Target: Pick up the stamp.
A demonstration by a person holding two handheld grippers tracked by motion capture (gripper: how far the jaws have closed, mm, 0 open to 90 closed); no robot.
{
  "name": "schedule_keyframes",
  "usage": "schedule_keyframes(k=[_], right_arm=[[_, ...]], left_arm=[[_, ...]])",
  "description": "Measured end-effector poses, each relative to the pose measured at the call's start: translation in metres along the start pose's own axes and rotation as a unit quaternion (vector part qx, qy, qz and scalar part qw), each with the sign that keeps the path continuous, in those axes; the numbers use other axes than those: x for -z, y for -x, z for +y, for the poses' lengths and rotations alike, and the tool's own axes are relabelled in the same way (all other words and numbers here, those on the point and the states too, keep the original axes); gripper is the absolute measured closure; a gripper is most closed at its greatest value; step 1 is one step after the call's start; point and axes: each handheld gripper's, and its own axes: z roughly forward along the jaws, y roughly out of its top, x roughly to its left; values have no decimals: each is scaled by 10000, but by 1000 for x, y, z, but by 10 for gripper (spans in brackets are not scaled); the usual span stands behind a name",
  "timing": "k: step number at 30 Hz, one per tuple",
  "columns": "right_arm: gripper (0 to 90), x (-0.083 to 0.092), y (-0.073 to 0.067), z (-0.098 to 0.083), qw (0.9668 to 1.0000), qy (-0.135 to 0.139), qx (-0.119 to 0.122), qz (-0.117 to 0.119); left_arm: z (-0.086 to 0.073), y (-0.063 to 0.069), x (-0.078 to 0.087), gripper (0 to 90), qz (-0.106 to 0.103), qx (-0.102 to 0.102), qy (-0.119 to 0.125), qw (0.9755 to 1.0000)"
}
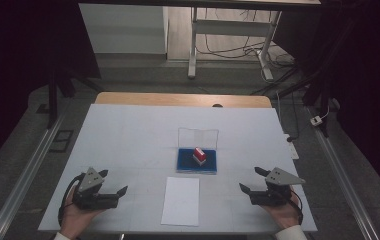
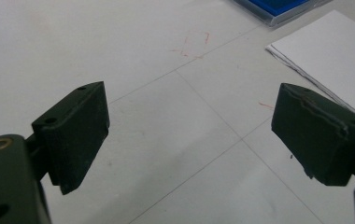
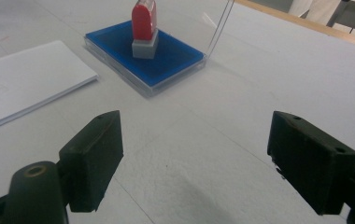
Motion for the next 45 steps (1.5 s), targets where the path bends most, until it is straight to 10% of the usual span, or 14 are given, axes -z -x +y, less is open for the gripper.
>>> schedule_keyframes(k=[45], right_arm=[[262,1,-6,17,10000,16,70,33]], left_arm=[[-3,-2,-4,140,3,-79,-142,9999]])
